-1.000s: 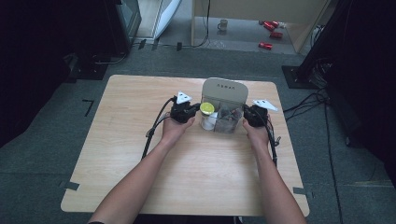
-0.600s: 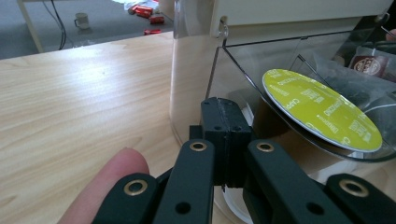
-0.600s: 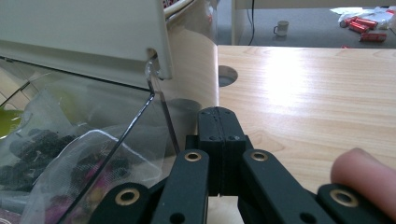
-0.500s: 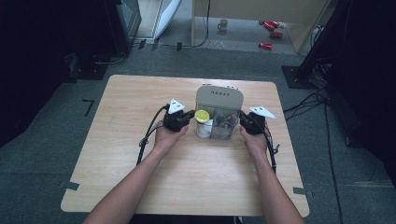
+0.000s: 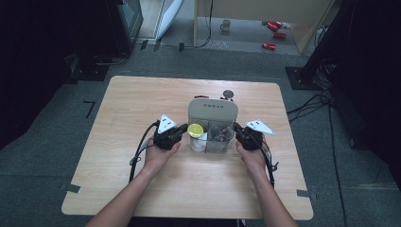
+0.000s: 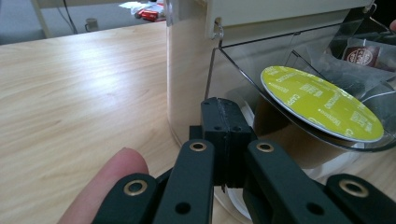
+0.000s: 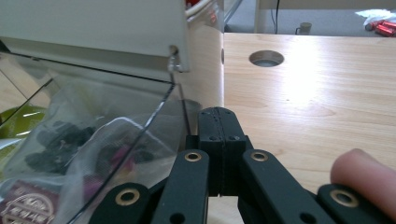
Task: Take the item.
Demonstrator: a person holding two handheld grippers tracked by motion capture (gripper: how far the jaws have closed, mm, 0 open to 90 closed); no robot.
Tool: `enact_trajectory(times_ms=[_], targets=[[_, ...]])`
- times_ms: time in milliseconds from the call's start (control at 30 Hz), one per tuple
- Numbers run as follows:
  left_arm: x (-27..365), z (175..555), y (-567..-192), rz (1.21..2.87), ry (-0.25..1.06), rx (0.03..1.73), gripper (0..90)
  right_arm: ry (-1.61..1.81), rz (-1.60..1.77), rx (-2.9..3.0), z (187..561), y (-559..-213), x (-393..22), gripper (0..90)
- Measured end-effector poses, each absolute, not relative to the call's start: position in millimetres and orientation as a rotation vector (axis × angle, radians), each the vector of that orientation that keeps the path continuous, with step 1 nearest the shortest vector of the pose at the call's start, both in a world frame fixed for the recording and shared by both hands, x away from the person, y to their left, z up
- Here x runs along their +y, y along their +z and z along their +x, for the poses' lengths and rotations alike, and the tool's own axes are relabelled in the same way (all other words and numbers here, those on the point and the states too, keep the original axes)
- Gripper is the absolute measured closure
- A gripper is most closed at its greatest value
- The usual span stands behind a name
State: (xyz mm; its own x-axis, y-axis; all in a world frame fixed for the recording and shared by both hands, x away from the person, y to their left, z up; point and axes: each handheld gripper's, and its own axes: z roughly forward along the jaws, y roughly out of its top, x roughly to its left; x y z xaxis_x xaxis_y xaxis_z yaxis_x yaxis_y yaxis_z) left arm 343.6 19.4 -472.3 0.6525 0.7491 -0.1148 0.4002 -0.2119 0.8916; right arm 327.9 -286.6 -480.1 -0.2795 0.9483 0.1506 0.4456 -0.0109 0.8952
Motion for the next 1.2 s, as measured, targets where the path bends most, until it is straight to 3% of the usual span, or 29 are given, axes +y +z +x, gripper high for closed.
enact_trajectory(times_ms=[667, 700, 800, 900, 1200], targets=[[74.2, 310.9, -471.2, 1.796, 0.469, 0.995, 89.2, 1.271, 1.292, 1.889, 297.9, -470.3, -234.9, 90.0], [75.6, 309.8, -472.2, 1.799, 0.467, 0.998, 82.3, 1.298, 1.291, 1.882, 301.8, -469.2, -236.9, 89.8], [77.4, 308.1, -478.6, 1.812, 0.457, 1.027, 74.1, 1.323, 1.313, 1.852, 312.7, -468.2, -240.4, 87.9], [77.6, 306.5, -483.8, 1.816, 0.446, 1.046, 72.4, 1.330, 1.311, 1.845, 318.7, -466.3, -240.2, 87.6], [80.5, 305.2, -489.7, 1.816, 0.445, 1.038, 76.2, 1.336, 1.358, 1.818, 322.1, -470.5, -233.3, 90.0]])
